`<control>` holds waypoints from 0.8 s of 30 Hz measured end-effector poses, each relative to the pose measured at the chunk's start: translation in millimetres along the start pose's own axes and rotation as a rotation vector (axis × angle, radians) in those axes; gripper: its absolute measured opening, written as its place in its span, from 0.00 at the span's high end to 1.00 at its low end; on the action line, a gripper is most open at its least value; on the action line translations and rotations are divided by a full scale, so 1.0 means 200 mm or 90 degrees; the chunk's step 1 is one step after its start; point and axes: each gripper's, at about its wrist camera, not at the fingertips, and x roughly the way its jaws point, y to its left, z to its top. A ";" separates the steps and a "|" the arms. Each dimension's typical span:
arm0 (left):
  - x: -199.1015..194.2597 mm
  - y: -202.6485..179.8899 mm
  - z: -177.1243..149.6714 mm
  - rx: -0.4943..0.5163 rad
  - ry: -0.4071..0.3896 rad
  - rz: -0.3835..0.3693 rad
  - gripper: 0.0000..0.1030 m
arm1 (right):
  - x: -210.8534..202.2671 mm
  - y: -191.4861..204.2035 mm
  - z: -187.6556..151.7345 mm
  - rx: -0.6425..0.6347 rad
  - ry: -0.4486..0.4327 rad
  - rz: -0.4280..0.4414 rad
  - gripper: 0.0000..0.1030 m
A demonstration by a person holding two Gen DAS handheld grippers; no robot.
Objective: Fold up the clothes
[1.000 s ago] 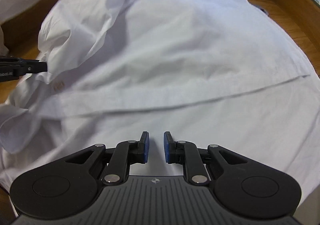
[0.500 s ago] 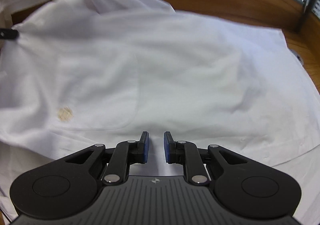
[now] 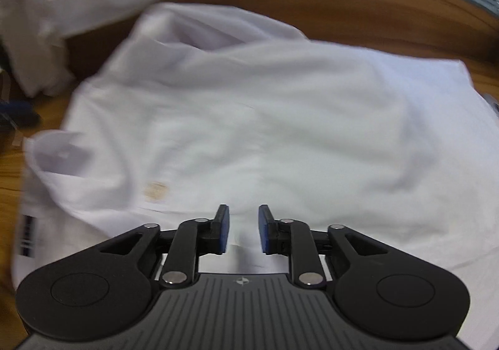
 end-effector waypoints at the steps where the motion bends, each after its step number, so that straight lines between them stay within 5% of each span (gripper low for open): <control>1: -0.02 -0.01 -0.03 -0.009 0.001 -0.004 0.20 | -0.03 0.05 0.02 -0.011 -0.006 0.031 0.65; 6: -0.09 -0.05 -0.16 -0.017 0.003 0.016 0.16 | -0.13 0.36 0.10 -0.092 -0.025 0.171 0.33; 11: -0.08 -0.12 -0.24 0.006 0.015 0.034 0.16 | -0.07 0.64 0.14 -0.212 -0.007 0.195 0.32; 13: -0.04 -0.16 -0.27 0.026 0.025 0.063 0.16 | 0.00 0.72 0.15 -0.253 0.005 0.178 0.41; 15: 0.01 -0.20 -0.29 0.054 0.033 0.097 0.18 | 0.05 0.75 0.16 -0.271 0.023 0.169 0.95; 20: 0.10 -0.26 -0.31 0.097 0.053 0.170 0.38 | -0.08 0.77 0.23 -0.260 0.003 0.172 0.98; 24: 0.07 -0.30 -0.34 0.113 0.030 0.208 0.44 | -0.19 0.74 0.25 -0.253 0.012 0.178 0.98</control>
